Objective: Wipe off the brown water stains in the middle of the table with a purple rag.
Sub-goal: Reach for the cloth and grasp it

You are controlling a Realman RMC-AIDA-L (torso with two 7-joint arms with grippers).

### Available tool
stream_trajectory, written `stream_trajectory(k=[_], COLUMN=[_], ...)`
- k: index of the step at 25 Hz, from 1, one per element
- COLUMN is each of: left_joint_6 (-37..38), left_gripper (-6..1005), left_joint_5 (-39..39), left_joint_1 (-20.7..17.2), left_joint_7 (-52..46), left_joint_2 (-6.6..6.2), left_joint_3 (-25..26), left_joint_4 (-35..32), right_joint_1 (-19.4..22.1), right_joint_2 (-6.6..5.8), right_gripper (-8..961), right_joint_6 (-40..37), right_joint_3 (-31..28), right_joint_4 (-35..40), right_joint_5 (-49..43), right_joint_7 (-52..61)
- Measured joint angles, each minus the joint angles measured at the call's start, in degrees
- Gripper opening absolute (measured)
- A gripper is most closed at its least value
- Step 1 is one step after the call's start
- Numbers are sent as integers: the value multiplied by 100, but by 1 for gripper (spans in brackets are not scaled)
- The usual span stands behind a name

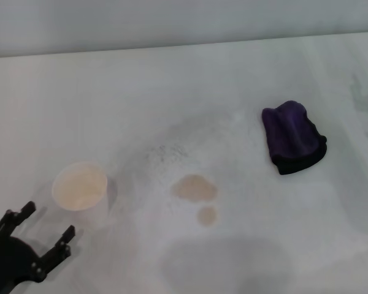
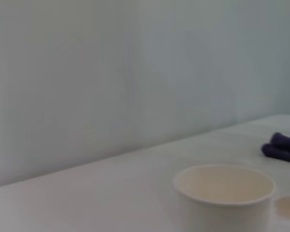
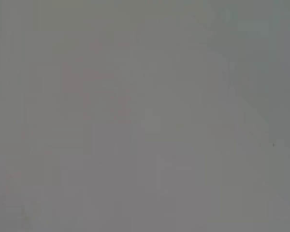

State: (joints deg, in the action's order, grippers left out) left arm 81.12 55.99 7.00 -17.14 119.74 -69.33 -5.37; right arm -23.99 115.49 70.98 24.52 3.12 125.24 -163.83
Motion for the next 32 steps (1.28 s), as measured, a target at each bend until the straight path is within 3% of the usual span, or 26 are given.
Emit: stream_trajectory(k=[11,12,14,18,23,27,30,32], left_joint_6=[322,330,332,364,372,342,362,373], left_gripper=[873,872,871,872,872,872,872,872], left_joint_5=[-856,-1479,-1740,-2343,-2873,-3102,-3311,-3384], left_joint_1=[-408,-458,-459,-376,-114,82,232,286], left_joint_7=[210,212,212,189,207,209,214,215], left_joint_2=[-22,-29,-30,-32,-56,-80,-87,-91], left_joint_3=[19,25,25,25,25,26,32,33], left_joint_4=[45,73,96,117,107,67,55,48], right_joint_1=[63,71,76,150,381,448,410,394], right_joint_2=[-9,-9,-17,-83,-135,-321,-518,-580], right_gripper=[453,452,452,456,460,464,465,466], right_joint_6=[15,15,-24,-369,-1197,-1450,-1120,-820], right_joint_3=[0,0,0,212,1117,1537,1570,1573], right_joint_4=[9,2,6,295,1631,2538,3003,3448], right_joint_5=[0,0,-1,-180,-1041,-2258,-3239,-3843], right_joint_7=[17,65,341,1798,4334,6294,7342,7917])
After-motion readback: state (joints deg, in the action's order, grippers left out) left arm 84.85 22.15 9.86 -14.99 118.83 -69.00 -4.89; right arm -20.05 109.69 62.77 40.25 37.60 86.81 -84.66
